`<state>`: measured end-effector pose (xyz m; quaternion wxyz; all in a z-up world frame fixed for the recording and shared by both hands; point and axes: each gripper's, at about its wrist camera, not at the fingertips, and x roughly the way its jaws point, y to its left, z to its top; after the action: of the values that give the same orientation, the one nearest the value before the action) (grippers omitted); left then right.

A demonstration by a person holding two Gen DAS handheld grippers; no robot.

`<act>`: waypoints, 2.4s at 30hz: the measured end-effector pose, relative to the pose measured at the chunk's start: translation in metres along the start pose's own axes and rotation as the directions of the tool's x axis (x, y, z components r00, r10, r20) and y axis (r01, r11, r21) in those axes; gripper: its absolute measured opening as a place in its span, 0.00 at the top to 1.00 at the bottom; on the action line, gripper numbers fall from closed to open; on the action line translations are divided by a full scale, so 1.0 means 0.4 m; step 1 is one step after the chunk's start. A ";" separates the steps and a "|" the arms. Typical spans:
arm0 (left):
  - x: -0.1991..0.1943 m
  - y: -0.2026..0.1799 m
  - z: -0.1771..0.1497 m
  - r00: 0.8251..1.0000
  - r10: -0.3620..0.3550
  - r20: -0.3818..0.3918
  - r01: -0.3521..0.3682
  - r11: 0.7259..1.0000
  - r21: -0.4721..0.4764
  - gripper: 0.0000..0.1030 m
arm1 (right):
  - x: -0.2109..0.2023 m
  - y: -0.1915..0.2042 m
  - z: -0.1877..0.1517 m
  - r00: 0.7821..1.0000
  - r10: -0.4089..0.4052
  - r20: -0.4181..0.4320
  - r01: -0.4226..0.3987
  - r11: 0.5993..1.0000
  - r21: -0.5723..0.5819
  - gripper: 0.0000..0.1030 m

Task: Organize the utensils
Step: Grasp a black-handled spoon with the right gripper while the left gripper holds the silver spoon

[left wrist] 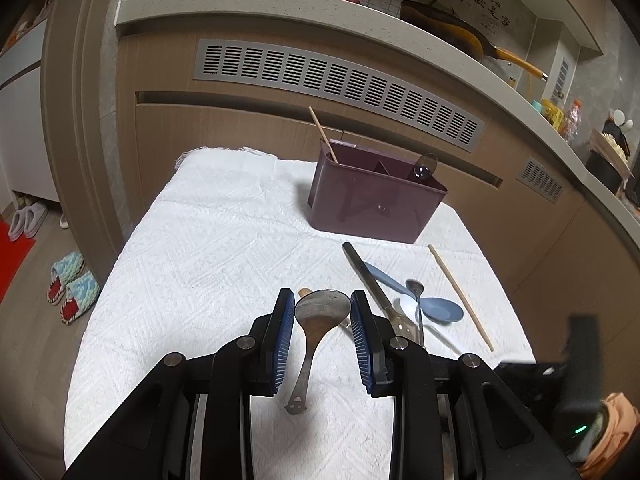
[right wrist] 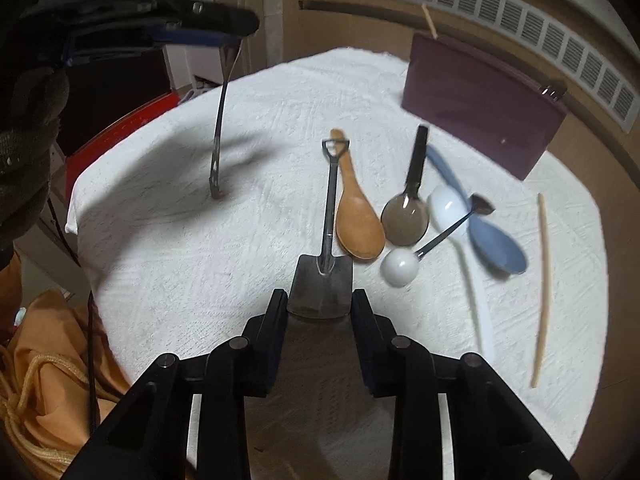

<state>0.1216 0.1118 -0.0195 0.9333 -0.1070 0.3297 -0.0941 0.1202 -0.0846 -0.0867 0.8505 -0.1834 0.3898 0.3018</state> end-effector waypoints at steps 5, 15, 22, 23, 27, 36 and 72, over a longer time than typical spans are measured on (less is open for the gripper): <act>-0.018 -0.022 0.005 1.000 -0.017 0.024 0.017 1.000 0.016 0.71 | -0.122 -0.040 0.047 0.984 -0.085 0.154 0.082 0.996 0.024 0.79; -0.035 -0.028 0.008 0.999 -0.019 0.050 0.018 1.000 0.018 0.71 | -0.142 -0.120 0.075 0.976 -0.118 0.185 0.107 0.992 0.072 0.93; -0.018 -0.024 0.005 0.999 -0.024 0.038 0.023 1.000 0.017 0.71 | -0.082 -0.129 0.019 0.991 -0.076 0.108 0.069 0.996 0.062 0.62; -0.016 -0.024 0.006 0.999 -0.024 0.039 0.024 1.000 0.016 0.71 | -0.073 -0.129 0.030 0.991 -0.072 0.110 0.066 0.996 0.054 0.62; -0.015 -0.023 0.010 0.999 -0.016 0.049 0.014 0.999 0.029 0.71 | -0.009 -0.151 0.103 0.995 -0.042 0.093 0.039 0.998 0.041 0.62; 0.001 -0.008 0.010 0.999 -0.029 0.038 0.028 0.999 0.038 0.71 | 0.199 -0.170 0.243 0.994 -0.100 0.036 0.101 0.995 -0.006 0.62; 0.062 -0.021 0.013 0.998 0.002 0.057 -0.003 1.000 0.028 0.71 | 0.189 -0.221 0.247 0.999 -0.026 -0.030 0.031 0.984 0.177 0.66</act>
<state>0.1430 0.0986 -0.0281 0.9438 -0.0961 0.3017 -0.0945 0.2718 -0.0690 -0.0764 0.8621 -0.1164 0.4244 0.2511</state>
